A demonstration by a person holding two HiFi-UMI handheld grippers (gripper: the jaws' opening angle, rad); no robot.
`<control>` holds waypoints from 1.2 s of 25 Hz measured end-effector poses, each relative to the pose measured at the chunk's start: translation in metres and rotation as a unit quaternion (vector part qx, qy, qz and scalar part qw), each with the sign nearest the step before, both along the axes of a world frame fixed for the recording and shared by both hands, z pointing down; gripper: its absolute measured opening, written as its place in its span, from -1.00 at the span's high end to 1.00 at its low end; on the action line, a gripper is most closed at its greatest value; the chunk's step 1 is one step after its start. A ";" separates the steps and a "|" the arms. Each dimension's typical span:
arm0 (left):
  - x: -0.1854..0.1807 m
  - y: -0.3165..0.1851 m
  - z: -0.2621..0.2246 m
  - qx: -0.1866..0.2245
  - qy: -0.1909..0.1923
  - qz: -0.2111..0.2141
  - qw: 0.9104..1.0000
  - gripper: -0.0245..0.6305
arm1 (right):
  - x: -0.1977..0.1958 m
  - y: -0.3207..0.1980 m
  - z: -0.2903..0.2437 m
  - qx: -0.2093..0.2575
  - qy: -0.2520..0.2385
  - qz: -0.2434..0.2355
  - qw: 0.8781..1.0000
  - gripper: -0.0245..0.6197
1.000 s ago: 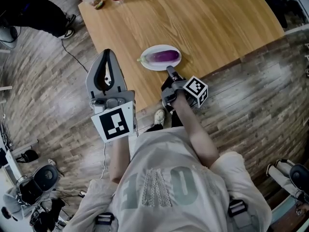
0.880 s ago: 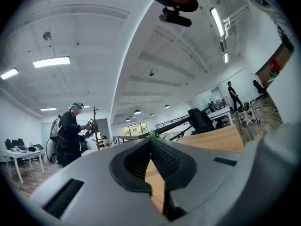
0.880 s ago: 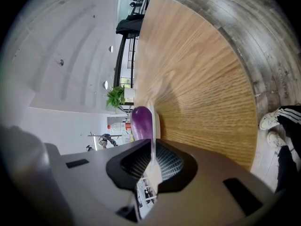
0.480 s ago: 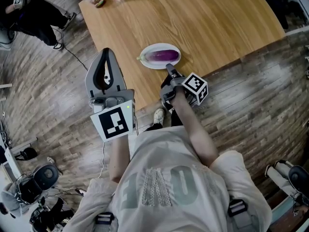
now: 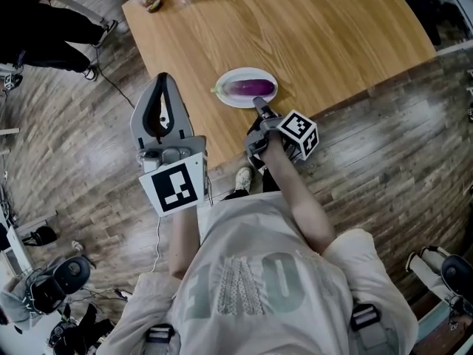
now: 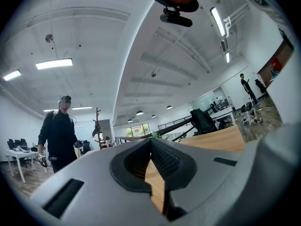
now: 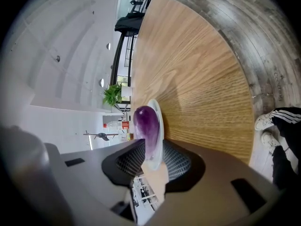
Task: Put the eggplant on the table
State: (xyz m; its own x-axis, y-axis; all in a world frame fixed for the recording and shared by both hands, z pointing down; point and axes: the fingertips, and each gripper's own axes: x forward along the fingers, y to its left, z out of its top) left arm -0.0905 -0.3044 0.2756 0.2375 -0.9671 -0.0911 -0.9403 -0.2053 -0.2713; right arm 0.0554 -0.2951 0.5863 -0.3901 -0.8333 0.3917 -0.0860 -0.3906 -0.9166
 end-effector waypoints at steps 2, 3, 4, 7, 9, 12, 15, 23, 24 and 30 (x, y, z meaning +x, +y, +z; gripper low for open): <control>0.000 0.001 -0.006 0.015 0.004 0.004 1.000 0.90 | 0.000 0.001 0.000 -0.006 0.004 -0.002 1.000 0.53; -0.001 0.001 -0.006 0.013 0.006 0.003 1.000 0.90 | 0.000 0.002 0.000 -0.009 0.007 -0.005 1.000 0.48; -0.002 0.001 -0.005 0.011 0.009 0.001 1.000 0.90 | -0.001 0.002 0.000 -0.010 0.010 -0.008 1.000 0.42; -0.005 -0.001 -0.001 0.001 0.011 -0.005 1.000 0.90 | -0.001 0.001 -0.003 -0.011 0.024 -0.017 1.000 0.28; -0.007 -0.003 0.002 -0.003 0.014 -0.006 1.000 0.90 | -0.002 0.001 -0.005 -0.012 0.033 -0.019 0.999 0.23; -0.009 -0.006 0.004 -0.009 0.018 -0.006 1.000 0.90 | -0.004 0.001 -0.007 -0.017 0.043 -0.026 0.999 0.19; -0.010 -0.005 0.002 -0.001 0.025 -0.002 1.000 0.90 | 0.000 0.002 -0.012 -0.017 0.054 -0.030 0.998 0.17; -0.020 0.005 -0.014 0.033 0.045 -0.001 0.998 0.90 | 0.079 0.005 -0.073 0.045 0.123 0.052 0.990 0.17; -0.021 0.006 -0.016 0.035 0.047 -0.002 0.998 0.90 | 0.092 0.004 -0.088 0.062 0.142 0.066 0.986 0.17; -0.013 0.013 -0.027 0.046 0.049 0.007 0.998 0.90 | 0.129 0.002 -0.208 0.207 0.354 0.094 0.907 0.17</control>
State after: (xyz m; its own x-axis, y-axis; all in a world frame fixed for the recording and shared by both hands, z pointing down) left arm -0.1037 -0.2913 0.2482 0.2373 -0.9499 -0.2034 -0.9603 -0.1978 -0.1968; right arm 0.1847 -0.2933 0.3779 0.0018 -0.9919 0.1267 -0.6778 -0.0944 -0.7291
